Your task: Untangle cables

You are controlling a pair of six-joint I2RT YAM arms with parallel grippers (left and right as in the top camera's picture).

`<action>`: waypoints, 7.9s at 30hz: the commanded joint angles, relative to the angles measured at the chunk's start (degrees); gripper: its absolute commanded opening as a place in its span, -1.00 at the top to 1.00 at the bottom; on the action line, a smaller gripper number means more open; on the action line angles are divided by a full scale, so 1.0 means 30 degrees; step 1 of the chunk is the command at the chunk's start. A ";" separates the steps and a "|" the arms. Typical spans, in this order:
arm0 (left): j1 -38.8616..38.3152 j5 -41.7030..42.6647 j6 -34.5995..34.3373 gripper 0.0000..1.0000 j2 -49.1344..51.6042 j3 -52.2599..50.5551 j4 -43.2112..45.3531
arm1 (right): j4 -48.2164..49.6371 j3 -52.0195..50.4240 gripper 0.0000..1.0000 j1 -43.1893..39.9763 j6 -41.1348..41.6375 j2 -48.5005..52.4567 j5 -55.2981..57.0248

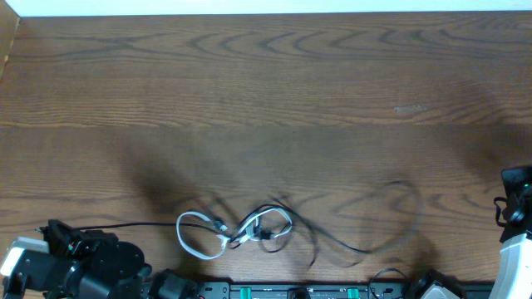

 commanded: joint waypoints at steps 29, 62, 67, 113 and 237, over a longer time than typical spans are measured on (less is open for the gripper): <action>0.1778 2.4560 1.4156 0.85 1.2845 -0.0765 1.8520 | 0.0663 0.0182 -0.99 2.3868 -2.0706 0.5829 -1.1511; 0.3497 2.4553 1.4651 0.85 1.1927 -0.0772 1.5766 | 1.0134 0.0182 -0.92 3.1496 -1.9846 1.2087 -1.4025; 0.3497 2.4553 1.4644 0.85 1.1927 -0.0772 1.5664 | 1.0207 0.0182 0.32 3.1518 -1.9802 1.2087 -1.4906; 0.3504 2.4553 1.5154 0.84 1.1919 -0.0772 1.5380 | 0.1843 0.2652 -0.99 3.2720 -1.7639 0.9748 -1.2896; 0.5916 3.2902 2.4196 -0.96 1.4018 -0.0772 1.0914 | 0.1698 0.3781 -0.99 1.9540 -2.2025 1.0258 -1.1103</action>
